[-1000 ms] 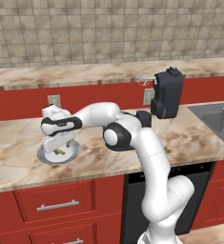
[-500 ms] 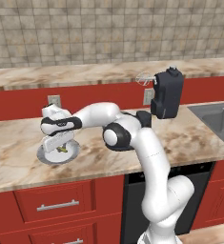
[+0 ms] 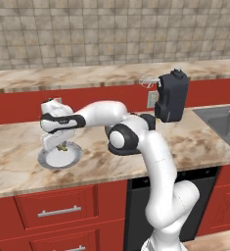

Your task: Add butter and sugar cubes to the stand mixer bowl and then turn on the stand mixer to begin making frosting.

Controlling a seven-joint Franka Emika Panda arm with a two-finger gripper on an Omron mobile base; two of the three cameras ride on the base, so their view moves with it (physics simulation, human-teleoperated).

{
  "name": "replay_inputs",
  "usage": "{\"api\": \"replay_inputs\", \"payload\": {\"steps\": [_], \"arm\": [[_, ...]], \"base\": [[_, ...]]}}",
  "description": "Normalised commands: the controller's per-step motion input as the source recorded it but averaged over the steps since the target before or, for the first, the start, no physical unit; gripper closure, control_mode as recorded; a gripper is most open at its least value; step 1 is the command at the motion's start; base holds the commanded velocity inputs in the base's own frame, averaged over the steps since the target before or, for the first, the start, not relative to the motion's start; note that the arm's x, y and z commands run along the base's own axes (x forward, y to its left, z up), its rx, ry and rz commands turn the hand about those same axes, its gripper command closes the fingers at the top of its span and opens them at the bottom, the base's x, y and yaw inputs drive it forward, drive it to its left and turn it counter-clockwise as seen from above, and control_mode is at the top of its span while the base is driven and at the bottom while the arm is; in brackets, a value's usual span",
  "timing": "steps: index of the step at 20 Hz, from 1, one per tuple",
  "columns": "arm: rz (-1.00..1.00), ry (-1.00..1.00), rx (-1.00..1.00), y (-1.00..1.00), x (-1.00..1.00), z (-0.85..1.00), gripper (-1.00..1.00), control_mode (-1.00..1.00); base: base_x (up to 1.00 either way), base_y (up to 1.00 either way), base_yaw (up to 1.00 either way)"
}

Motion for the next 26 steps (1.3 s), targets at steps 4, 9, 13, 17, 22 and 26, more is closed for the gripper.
{"api": "replay_inputs", "payload": {"steps": [4,9,13,17,22,26], "arm": [[-0.01,-0.14,0.06,-0.43,-0.38,0.90,1.00,-1.00],[-0.06,-0.05,0.01,-0.82,-0.35,0.85,1.00,-1.00],[-0.08,-0.04,0.00,-1.00,-0.27,0.70,1.00,-1.00],[-0.08,-0.03,0.00,-1.00,-0.14,0.54,1.00,-1.00],[-0.05,-0.06,0.00,-1.00,-0.04,0.25,1.00,-1.00],[-0.02,-0.04,0.00,-0.88,0.00,0.00,1.00,-1.00]], "base": [[0.00,0.00,0.00],[0.00,0.00,0.00],[0.00,0.00,0.00],[0.00,0.00,0.00],[0.00,0.00,0.00],[0.00,0.00,0.00]]}}
